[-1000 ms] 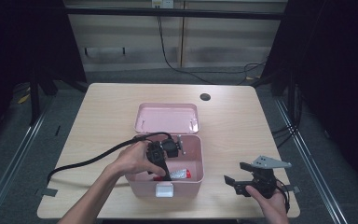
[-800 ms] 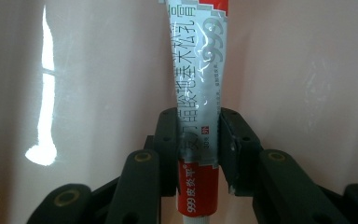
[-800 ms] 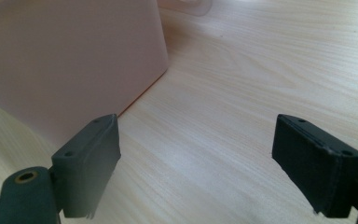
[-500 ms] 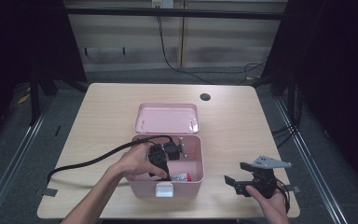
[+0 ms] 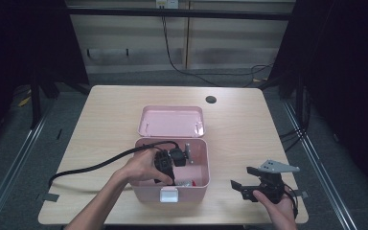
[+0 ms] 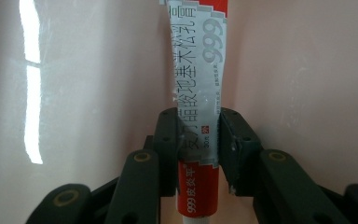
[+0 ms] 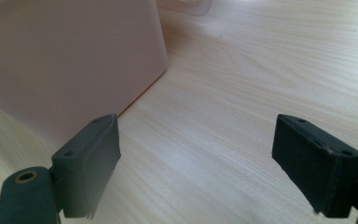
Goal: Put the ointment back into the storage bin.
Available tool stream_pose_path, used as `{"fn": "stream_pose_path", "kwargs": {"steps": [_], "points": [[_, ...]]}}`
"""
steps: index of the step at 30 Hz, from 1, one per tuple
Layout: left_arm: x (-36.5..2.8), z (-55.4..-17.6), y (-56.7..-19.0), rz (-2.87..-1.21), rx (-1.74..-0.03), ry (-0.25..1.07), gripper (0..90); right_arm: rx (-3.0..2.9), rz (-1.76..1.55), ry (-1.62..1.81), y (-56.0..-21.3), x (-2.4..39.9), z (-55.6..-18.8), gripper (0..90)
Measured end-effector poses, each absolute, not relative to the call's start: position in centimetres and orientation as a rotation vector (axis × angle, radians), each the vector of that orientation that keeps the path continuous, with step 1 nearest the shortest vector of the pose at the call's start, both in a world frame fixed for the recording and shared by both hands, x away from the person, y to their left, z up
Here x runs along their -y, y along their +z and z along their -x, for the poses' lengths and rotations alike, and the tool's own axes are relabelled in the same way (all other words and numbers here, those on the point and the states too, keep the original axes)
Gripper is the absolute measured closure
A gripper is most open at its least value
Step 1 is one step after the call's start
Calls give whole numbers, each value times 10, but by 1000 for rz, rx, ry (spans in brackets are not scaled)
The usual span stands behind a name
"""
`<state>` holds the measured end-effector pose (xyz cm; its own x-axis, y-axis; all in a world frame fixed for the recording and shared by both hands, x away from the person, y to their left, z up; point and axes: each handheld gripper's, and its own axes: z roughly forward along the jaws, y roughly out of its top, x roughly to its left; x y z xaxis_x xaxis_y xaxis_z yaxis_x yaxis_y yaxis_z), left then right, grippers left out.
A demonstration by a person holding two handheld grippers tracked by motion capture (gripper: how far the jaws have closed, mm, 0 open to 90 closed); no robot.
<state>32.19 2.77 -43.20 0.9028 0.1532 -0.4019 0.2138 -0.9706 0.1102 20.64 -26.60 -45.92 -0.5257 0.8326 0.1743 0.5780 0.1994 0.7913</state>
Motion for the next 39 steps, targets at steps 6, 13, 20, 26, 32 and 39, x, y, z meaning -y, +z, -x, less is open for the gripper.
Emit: {"fn": "stream_pose_path", "kwargs": {"steps": [6, 13, 20, 26, 32, 39], "points": [[-25, -321, -438, -2934, -293, -595, 699, -2188, -1329, 1237, -459, 266, -207, 148], [-25, -321, -439, -2945, -269, -616, 699, -2190, -1328, 1233, -459, 266, -207, 148], [-24, -321, -440, -2942, -278, -631, 709, -2189, -1327, 1236, -459, 266, -207, 148], [-25, -323, -436, -2932, -286, -616, 690, -2189, -1328, 1236, -459, 266, -207, 148], [-27, -323, -430, -2914, -302, -596, 676, -2187, -1330, 1239, -459, 266, -207, 148], [-32, -323, -418, -2876, -318, -586, 670, -2188, -1328, 1239, -459, 266, -207, 148]]}}
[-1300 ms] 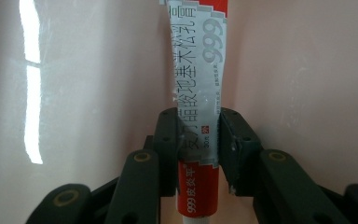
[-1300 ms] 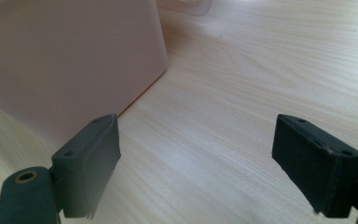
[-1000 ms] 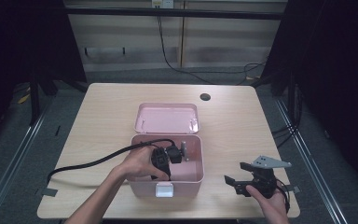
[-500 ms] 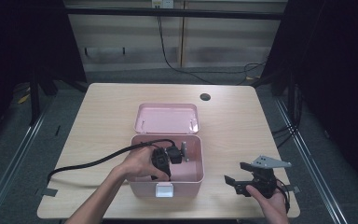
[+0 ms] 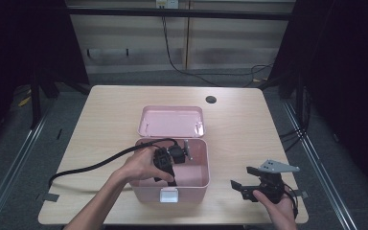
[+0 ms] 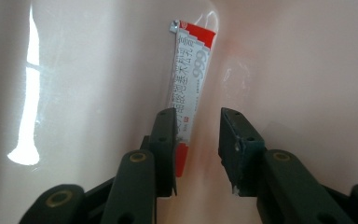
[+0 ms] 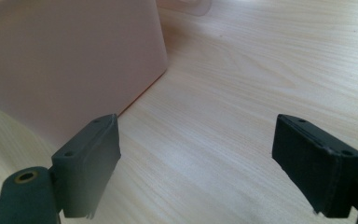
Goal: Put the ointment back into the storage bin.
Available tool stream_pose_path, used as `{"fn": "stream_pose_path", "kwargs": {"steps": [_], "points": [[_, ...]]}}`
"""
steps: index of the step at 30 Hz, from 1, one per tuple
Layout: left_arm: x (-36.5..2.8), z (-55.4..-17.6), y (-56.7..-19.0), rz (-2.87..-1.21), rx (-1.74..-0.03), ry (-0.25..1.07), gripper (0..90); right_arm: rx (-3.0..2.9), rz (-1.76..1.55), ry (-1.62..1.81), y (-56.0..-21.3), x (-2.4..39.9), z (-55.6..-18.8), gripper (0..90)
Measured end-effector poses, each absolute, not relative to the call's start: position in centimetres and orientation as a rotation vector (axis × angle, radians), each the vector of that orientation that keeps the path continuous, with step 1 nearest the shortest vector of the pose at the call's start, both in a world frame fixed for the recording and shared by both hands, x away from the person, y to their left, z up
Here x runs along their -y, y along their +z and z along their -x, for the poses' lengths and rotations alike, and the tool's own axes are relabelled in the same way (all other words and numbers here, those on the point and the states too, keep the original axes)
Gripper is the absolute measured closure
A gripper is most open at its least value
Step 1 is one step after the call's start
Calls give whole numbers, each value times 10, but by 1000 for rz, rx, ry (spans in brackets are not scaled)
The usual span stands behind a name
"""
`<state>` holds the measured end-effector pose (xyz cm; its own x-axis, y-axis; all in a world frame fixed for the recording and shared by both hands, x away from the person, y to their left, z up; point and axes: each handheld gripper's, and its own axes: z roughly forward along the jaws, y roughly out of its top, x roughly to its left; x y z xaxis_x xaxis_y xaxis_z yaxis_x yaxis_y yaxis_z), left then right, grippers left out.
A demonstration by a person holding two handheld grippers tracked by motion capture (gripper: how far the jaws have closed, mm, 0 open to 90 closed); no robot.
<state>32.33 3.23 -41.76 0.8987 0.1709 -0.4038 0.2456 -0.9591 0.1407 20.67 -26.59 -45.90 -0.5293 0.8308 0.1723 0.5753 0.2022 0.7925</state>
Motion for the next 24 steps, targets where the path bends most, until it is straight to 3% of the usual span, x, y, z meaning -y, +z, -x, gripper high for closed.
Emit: {"fn": "stream_pose_path", "kwargs": {"steps": [12, 24], "points": [[-43, -324, -396, -2796, -350, -534, 667, -2192, -1321, 1241, -459, 266, -206, 148], [-56, -321, -375, -2756, -376, -487, 555, -2194, -1322, 1239, -459, 266, -207, 148]]}}
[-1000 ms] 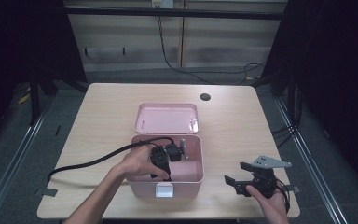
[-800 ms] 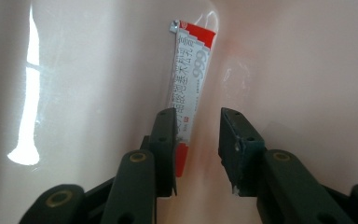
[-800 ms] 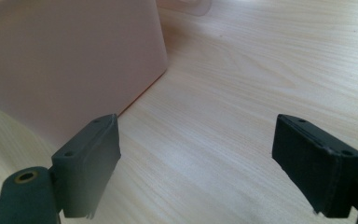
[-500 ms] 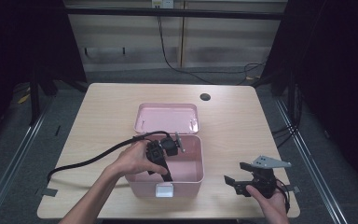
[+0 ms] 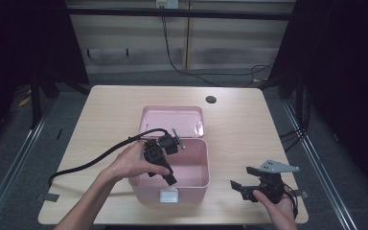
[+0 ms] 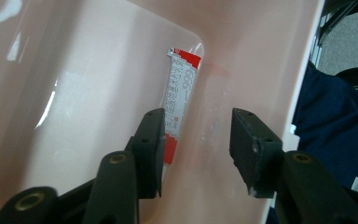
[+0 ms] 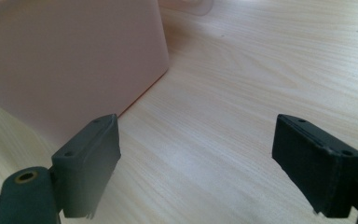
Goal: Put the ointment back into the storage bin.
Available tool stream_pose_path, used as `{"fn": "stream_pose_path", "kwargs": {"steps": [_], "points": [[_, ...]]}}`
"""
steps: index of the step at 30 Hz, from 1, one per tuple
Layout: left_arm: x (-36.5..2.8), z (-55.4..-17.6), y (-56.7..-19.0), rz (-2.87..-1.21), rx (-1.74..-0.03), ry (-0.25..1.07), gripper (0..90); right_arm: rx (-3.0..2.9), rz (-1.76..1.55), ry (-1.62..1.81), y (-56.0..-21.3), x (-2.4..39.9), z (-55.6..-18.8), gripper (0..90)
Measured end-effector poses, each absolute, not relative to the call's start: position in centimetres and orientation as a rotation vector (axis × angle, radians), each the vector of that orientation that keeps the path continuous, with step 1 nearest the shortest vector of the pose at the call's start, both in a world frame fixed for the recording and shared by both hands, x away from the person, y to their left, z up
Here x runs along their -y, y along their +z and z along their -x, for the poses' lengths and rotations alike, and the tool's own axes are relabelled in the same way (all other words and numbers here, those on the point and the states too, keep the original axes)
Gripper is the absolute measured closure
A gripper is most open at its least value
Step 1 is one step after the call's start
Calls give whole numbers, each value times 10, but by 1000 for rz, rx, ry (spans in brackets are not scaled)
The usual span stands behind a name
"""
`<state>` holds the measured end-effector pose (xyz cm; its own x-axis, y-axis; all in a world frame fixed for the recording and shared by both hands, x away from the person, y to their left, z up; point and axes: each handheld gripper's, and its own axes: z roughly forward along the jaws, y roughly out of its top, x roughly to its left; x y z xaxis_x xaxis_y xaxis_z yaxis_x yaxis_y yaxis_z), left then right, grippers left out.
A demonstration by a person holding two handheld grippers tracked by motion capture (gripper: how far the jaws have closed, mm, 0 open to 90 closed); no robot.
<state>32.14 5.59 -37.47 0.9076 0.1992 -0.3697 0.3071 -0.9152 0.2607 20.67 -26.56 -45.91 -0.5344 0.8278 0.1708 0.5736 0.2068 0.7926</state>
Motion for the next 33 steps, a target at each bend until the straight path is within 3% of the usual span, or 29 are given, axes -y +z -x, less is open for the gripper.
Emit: {"fn": "stream_pose_path", "kwargs": {"steps": [10, 19, 33], "points": [[-65, -321, -361, -2704, -408, -415, 418, -2194, -1321, 1239, -459, 266, -207, 148], [-79, -326, -352, -2655, -436, -397, 356, -2193, -1327, 1240, -459, 266, -207, 148], [-102, -322, -334, -2621, -417, -300, 359, -2192, -1328, 1237, -459, 266, -207, 148]]}}
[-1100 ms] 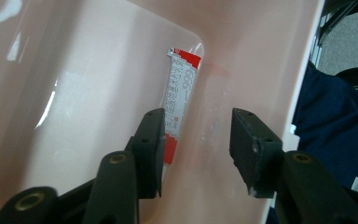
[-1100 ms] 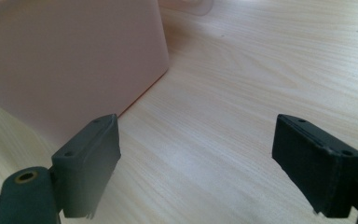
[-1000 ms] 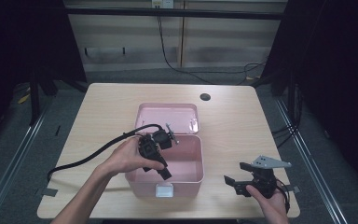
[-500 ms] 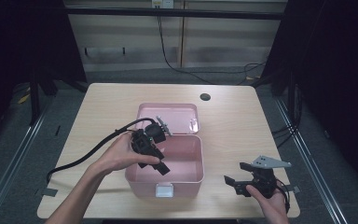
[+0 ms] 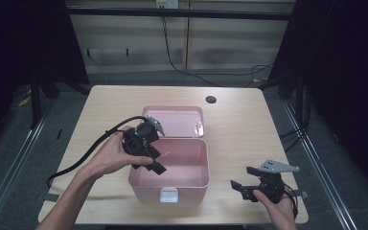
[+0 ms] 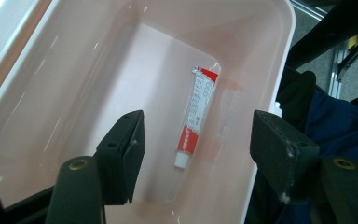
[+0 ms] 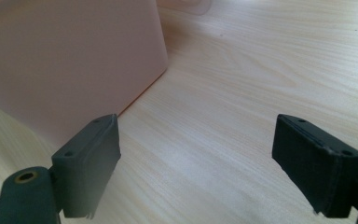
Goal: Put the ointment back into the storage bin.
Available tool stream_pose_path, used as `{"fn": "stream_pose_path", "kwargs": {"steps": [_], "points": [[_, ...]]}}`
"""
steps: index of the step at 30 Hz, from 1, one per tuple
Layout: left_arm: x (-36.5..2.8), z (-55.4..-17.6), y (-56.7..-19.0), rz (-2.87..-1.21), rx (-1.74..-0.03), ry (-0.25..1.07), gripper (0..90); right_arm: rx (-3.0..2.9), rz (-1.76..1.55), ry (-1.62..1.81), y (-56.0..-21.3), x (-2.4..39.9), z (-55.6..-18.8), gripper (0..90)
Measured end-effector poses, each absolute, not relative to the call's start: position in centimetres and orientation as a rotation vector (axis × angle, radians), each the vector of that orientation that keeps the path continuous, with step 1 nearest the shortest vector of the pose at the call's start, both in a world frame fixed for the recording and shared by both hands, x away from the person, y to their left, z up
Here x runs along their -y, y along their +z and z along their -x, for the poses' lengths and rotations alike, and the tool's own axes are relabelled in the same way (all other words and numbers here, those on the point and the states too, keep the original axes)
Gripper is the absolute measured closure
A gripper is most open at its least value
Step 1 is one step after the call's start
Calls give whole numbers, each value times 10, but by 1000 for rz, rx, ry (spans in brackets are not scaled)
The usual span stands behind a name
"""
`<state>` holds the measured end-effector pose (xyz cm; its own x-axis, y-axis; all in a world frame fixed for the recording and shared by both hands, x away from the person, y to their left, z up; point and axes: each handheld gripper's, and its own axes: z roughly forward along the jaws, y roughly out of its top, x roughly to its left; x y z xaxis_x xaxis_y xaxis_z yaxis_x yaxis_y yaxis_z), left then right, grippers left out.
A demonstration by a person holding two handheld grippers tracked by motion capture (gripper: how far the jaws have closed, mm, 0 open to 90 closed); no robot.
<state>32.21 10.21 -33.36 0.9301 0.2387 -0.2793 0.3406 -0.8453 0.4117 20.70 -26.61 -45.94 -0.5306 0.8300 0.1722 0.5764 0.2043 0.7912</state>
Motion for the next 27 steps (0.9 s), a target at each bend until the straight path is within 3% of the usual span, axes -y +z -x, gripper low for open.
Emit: {"fn": "stream_pose_path", "kwargs": {"steps": [10, 27], "points": [[-129, -315, -320, -2555, -446, -225, 289, -2191, -1326, 1238, -460, 266, -207, 148], [-195, -302, -329, -2457, -520, -165, 272, -2189, -1340, 1233, -460, 266, -208, 148]]}}
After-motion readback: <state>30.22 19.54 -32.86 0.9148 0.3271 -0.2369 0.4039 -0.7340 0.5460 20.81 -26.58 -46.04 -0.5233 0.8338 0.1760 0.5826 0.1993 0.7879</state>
